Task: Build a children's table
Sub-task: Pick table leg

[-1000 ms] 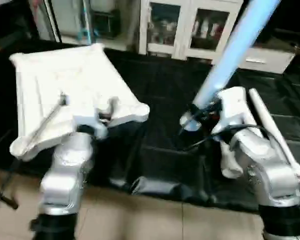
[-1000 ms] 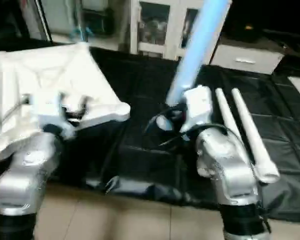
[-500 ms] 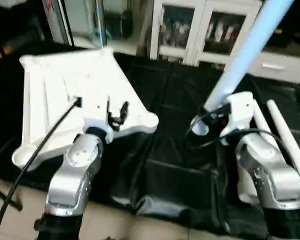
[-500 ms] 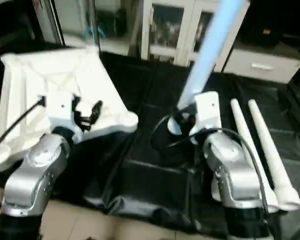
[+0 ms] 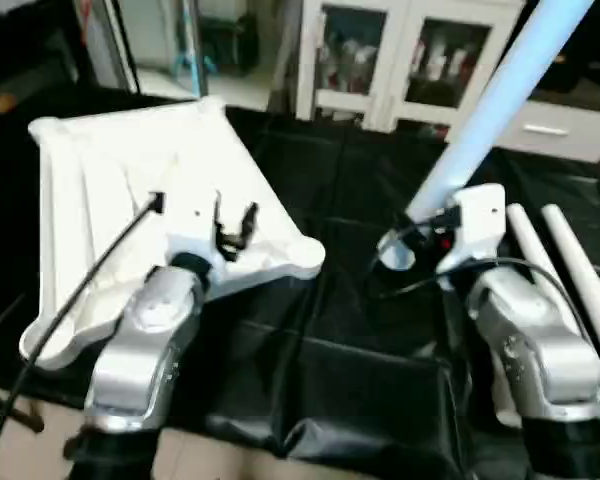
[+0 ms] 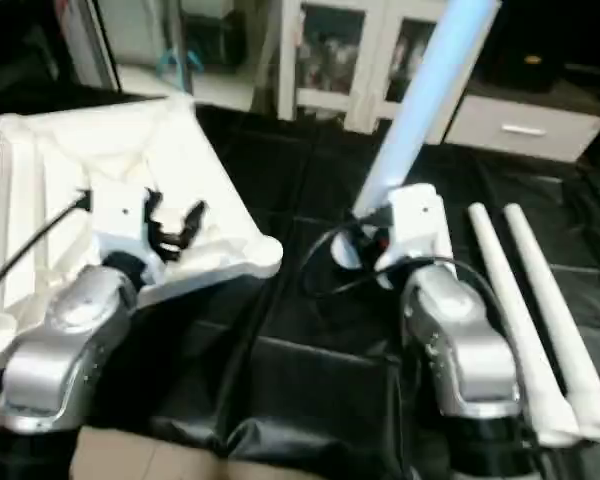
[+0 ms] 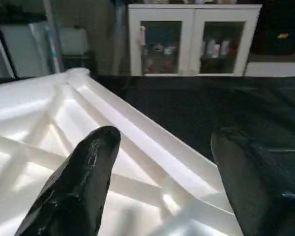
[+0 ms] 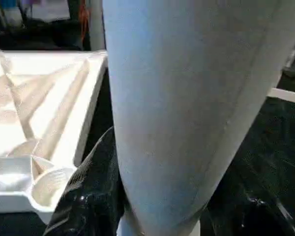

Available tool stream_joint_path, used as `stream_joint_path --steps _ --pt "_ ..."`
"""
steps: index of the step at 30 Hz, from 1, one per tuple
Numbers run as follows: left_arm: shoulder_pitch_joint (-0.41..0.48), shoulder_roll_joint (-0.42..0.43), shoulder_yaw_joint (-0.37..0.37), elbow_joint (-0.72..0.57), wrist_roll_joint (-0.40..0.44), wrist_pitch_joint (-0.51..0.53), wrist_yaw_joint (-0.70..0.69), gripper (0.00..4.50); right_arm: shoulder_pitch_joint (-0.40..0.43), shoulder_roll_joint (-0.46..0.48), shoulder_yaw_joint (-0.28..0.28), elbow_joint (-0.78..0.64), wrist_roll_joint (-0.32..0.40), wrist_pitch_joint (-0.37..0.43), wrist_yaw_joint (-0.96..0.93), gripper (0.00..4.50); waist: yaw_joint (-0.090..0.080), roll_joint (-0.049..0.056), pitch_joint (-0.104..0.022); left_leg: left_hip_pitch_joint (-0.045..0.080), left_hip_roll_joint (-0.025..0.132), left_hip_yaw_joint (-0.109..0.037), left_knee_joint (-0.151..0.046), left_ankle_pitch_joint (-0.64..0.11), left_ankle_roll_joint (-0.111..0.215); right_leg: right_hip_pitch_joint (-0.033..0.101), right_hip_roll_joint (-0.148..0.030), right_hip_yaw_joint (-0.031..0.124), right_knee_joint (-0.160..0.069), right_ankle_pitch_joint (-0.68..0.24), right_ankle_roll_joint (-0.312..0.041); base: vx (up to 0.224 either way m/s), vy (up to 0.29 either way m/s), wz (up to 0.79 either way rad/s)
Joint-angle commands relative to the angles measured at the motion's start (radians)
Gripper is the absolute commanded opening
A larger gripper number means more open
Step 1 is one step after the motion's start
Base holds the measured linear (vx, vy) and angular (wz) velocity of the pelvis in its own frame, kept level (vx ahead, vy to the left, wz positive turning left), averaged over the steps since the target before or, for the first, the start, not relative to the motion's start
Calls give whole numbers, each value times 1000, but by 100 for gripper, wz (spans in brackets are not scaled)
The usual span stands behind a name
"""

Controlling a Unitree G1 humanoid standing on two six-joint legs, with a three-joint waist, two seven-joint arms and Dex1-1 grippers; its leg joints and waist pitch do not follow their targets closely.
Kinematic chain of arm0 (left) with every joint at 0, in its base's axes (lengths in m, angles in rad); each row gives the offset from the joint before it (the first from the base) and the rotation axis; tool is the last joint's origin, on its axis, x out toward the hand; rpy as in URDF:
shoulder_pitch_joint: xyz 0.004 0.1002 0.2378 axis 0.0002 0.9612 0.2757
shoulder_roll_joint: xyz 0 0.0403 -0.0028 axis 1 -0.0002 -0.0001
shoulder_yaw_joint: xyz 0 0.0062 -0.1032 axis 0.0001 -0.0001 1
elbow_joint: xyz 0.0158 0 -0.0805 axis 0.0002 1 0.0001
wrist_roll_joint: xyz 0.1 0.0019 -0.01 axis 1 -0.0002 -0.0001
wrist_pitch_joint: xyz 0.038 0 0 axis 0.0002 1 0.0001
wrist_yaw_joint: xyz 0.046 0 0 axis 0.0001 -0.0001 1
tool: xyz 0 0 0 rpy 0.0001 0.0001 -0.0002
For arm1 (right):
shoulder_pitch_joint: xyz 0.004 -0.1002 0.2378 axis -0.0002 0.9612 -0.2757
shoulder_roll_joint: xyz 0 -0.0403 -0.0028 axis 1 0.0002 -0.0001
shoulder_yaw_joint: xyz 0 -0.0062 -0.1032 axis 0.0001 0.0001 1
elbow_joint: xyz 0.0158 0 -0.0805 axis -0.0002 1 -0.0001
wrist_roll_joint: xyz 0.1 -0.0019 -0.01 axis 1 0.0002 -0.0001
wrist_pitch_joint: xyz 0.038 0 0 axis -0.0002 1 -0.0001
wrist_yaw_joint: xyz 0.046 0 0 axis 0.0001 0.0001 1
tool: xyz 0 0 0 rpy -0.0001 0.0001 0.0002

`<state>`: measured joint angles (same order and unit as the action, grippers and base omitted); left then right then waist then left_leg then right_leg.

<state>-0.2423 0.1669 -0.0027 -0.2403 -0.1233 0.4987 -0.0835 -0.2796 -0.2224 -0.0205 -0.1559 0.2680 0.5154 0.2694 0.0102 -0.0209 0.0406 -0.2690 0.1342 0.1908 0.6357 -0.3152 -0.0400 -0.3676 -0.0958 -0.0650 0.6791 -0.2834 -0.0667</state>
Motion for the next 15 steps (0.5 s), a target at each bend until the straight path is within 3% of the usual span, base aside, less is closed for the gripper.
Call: stream_joint_path --steps 1,2,3,4,5,6,7,8,9,10,11,12,13,14,15 --pt "-12 -16 -28 -4 -2 9 -11 344 3 -22 -29 -18 1 -1 -6 184 -25 -3 -40 100 140 -24 -118 -40 -39 -49 -30 16 -47 63 -97 130 -29 -56" --pt "-10 -17 -28 -7 0 9 -12 344 6 -24 -27 -20 0 -2 -2 184 45 -53 -46 -105 -4 -20 37 -85 50 173 -128 174 -152 -39 -231 130 -29 -56" --pt "-10 -17 -28 -7 0 9 -12 344 6 -25 -26 -20 0 -2 -2 184 68 -23 -70 -108 22 -47 75 -43 76 188 -193 204 -167 -49 -293 136 -18 -30" --pt "-9 -15 -27 -11 0 11 -13 344 7 -24 -24 -23 -4 -3 1 184 60 -24 -64 -170 28 -81 114 33 82 195 -177 192 -155 -8 -341 97 -10 -10" --pt "-9 -15 -27 -12 0 11 -12 344 6 -24 -22 -22 -6 -4 3 184 61 -26 -67 -189 29 -87 109 76 74 194 -155 174 -142 67 -352 97 -10 -10" --pt "-8 -15 -27 -14 0 12 -12 344 5 -24 -21 -21 -6 -4 4 184 48 -10 -54 -192 37 -91 55 182 69 159 -97 105 -134 114 -345 86 -19 -9" --pt "-6 -14 -27 -16 0 12 -11 344 3 -23 -18 -20 -8 -4 6 184 46 8 -56 -170 39 -86 4 235 82 138 -50 65 -129 80 -311 104 29 -2" --pt "-5 -13 -27 -18 1 12 -11 344 3 -23 -16 -20 -8 -4 7 184 31 48 -51 -110 55 -77 -64 243 106 113 0 3 -145 -69 -211 104 29 -2" --pt "-3 -12 -26 -21 1 13 -11 344 2 -24 -13 -20 -9 -2 10 184 -15 71 -41 -66 131 -155 -112 21 167 57 57 -20 -53 -139 -115 127 60 -2" --pt "1 -13 -26 -23 2 14 -11 344 3 -26 -6 -19 -12 -4 15 184 -24 63 -59 19 183 -205 -119 -114 229 7 28 -6 -3 -124 -59 112 41 2" --pt "4 -14 -25 -26 5 15 -12 344 4 -27 -1 -18 -10 -2 19 184 -26 64 -65 31 186 -216 -115 -107 268 -8 23 -2 13 -98 -27 112 41 2" --pt "5 -15 -25 -27 6 15 -12 344 4 -27 -1 -18 -7 0 20 184 -24 53 -59 31 184 -213 -110 -39 360 -31 13 9 29 -58 37 93 16 9" --pt "6 -15 -25 -27 6 15 -12 344 5 -26 -1 -17 -5 1 20 184 -23 42 -56 27 182 -205 -109 -16 393 -38 3 16 26 -36 57 65 -34 8" --pt "6 -16 -26 -29 6 16 -12 344 5 -25 -1 -19 -5 2 21 184 -11 1 -52 -28 103 -137 -80 -32 366 -3 -40 56 -70 81 21 65 -34 8" --pt "7 -17 -26 -29 7 17 -11 344 6 -25 -1 -20 -6 2 22 184 12 -17 -44 -91 46 -83 -48 -60 311 50 -69 90 -124 77 -36 43 -72 8"
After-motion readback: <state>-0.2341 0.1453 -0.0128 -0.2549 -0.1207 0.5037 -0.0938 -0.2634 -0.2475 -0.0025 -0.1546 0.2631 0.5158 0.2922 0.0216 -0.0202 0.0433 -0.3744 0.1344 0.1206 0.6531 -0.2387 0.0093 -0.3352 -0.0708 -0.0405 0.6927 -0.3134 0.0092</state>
